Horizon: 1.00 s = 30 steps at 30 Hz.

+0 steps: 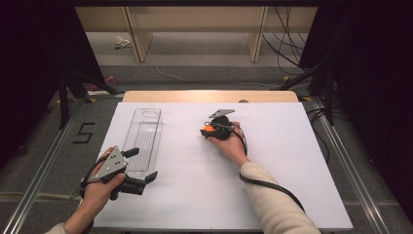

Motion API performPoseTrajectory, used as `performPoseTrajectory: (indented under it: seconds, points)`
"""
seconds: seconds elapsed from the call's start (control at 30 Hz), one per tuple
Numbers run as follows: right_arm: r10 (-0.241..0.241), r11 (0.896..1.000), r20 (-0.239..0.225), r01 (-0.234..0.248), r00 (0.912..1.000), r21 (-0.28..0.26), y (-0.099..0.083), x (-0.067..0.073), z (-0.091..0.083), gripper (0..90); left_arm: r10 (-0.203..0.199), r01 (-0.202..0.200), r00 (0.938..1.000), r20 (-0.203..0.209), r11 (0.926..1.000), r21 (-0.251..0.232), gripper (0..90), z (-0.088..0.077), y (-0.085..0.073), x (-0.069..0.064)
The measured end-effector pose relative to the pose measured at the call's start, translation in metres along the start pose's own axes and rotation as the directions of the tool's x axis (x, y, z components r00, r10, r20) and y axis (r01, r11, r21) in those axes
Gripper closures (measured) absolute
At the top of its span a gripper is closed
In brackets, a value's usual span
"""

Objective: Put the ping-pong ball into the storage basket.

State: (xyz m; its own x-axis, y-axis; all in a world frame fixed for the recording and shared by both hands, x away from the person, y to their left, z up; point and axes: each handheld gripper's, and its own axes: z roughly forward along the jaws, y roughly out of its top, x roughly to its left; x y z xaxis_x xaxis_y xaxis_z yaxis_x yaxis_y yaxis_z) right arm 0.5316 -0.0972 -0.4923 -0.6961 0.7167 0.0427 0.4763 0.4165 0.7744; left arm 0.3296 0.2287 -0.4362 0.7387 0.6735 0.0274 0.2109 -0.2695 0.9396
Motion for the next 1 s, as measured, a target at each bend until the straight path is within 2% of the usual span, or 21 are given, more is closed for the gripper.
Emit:
performPoseTrajectory:
  seconds: [0.43,1.0]
  points:
    - [0.003,1.0,0.001,-0.002,1.0,-0.026,0.003,0.0,-0.009,51.3,0.001,-0.001,1.0,-0.001,1.0,0.001,0.0,0.0,0.0,0.0]
    - [-0.019,0.999,0.012,0.02,0.9997,-0.043,0.009,0.006,-0.016,51.4,0.003,-0.003,1.0,-0.001,1.0,0.002,0.0,0.0,0.0,-0.001]
